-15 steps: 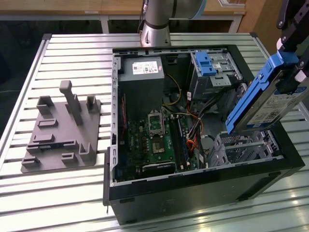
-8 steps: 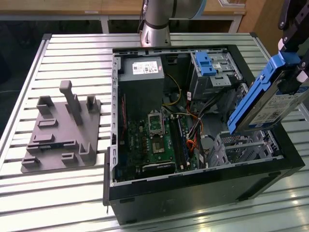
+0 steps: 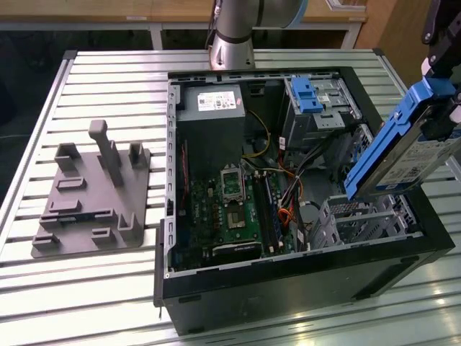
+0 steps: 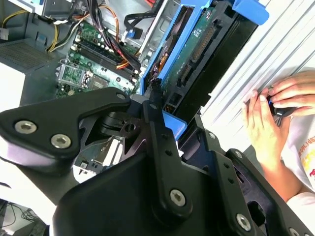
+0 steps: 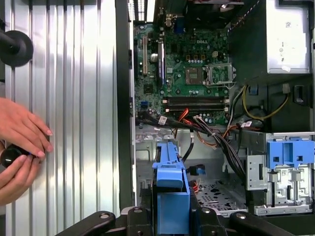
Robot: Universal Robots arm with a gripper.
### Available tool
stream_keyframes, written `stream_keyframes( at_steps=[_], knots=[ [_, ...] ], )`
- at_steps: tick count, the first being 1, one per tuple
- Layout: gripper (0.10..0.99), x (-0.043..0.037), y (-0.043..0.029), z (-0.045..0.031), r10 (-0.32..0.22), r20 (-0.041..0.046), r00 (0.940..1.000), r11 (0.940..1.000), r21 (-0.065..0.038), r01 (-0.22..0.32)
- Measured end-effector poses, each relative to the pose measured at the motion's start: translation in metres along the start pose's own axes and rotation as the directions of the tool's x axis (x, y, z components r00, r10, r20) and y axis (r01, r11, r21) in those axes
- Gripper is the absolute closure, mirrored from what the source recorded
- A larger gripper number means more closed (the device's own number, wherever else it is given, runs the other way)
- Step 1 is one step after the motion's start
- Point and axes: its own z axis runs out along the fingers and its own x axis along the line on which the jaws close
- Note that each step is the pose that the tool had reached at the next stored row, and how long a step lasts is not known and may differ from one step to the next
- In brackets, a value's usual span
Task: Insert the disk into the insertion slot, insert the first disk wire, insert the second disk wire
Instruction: 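Insert the disk into the insertion slot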
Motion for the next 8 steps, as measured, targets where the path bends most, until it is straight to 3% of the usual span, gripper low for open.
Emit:
stream_keyframes(
  at_steps=[3, 8],
  knots=[
    [0.722, -0.0017, -0.0016, 0.0005, 0.0, -0.0003, 1.0, 1.0, 0.0, 0.0],
    [0.722, -0.012, -0.0017, 0.0032, 0.0, -0.0001, 1.0, 1.0, 0.0, 0.0]
  ],
)
